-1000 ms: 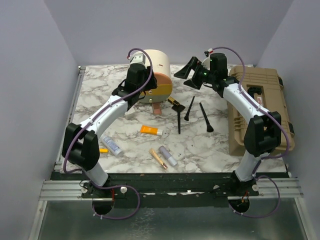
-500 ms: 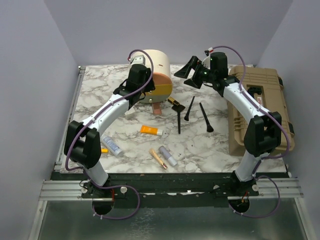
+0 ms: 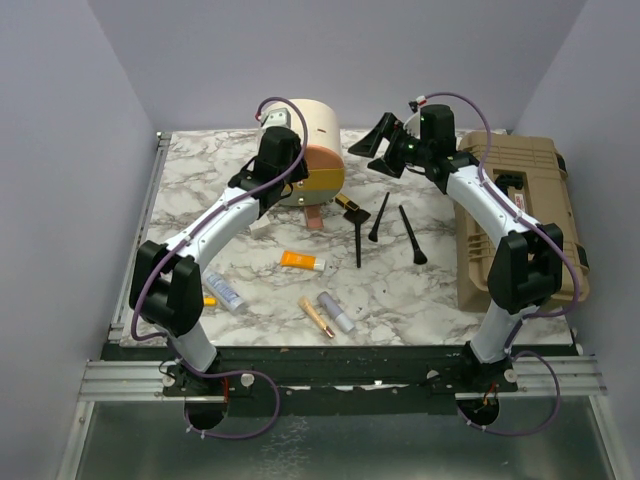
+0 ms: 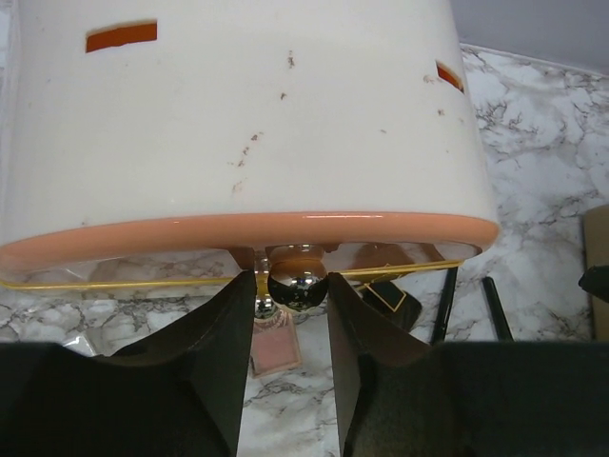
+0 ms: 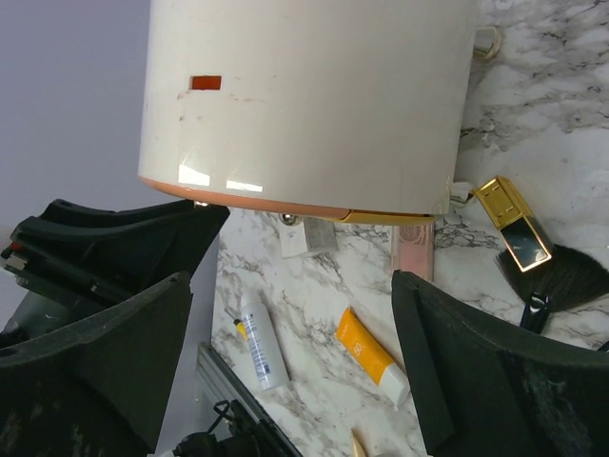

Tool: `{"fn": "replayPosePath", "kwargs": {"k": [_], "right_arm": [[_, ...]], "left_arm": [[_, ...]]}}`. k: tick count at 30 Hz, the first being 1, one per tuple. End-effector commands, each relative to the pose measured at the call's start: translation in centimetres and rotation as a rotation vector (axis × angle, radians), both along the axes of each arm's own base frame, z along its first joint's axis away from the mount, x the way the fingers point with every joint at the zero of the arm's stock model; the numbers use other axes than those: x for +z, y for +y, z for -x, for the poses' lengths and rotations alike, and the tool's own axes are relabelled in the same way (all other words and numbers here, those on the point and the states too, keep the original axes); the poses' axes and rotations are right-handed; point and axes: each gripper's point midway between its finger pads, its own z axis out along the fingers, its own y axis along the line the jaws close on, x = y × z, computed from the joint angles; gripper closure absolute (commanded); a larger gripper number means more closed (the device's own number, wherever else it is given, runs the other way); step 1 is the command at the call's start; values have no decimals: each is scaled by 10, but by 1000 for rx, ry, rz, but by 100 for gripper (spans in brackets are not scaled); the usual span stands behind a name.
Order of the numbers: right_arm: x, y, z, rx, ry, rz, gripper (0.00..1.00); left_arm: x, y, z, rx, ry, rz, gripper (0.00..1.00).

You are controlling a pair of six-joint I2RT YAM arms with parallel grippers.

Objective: Organize the makeup
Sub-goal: Open the drawer in the storage box.

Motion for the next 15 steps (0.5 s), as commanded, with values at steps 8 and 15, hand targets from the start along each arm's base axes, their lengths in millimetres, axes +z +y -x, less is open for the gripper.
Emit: {"fn": "replayPosePath", "kwargs": {"k": [8,15], "right_arm": [[-10,0,-6,-3,28,18,9],[-11,0,-6,4,26,25,10]], "left_arm": [[8,6,0,51,-12,33,75],[10,1,9,7,-7,49,82]]}}
